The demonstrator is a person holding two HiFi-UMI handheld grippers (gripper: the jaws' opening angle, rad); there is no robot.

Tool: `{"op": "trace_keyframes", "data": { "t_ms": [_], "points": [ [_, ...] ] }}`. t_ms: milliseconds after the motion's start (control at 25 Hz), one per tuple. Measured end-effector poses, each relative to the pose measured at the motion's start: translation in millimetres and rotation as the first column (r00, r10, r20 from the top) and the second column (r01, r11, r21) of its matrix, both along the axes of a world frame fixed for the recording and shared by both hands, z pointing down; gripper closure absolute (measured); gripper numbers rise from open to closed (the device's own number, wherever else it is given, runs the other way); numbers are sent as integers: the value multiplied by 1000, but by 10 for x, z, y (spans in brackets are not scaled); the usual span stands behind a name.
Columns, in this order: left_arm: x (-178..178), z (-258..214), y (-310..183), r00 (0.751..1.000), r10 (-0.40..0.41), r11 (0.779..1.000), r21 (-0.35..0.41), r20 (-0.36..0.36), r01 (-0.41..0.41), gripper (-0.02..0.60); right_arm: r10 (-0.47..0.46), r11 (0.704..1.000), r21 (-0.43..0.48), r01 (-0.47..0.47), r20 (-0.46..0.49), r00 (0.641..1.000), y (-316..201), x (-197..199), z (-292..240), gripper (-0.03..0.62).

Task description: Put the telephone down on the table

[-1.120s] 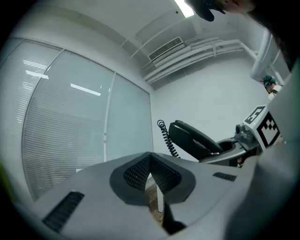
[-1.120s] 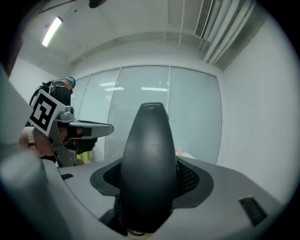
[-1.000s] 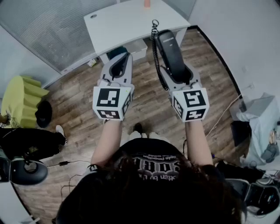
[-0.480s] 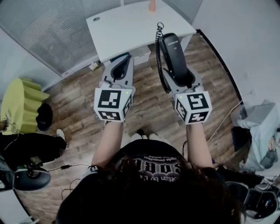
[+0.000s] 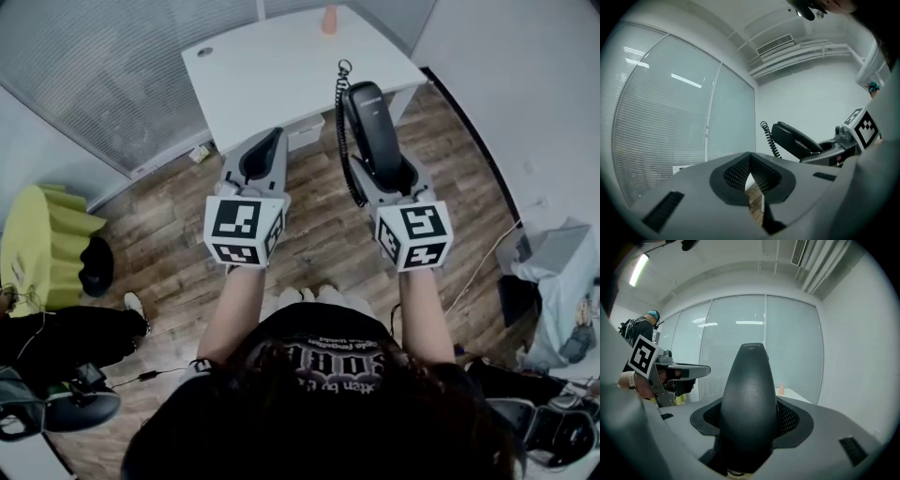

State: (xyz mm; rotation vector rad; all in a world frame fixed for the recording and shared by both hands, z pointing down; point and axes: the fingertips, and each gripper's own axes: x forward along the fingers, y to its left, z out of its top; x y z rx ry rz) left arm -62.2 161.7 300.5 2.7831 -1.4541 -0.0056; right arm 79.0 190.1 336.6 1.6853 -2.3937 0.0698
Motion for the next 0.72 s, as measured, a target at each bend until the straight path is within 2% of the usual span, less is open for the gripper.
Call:
{"op": "trace_keyframes", "data": {
  "t_ms": [560, 720],
  "points": [
    [99, 101, -542, 1000, -5, 1000, -16, 18, 5, 578, -11, 1000, -20, 10, -24, 1000, -591, 126, 83, 310],
    [161, 154, -825, 996, -38, 999, -6, 76, 39, 578, -41, 999, -19, 41, -22, 999, -900, 187, 103, 310]
  ]
}}
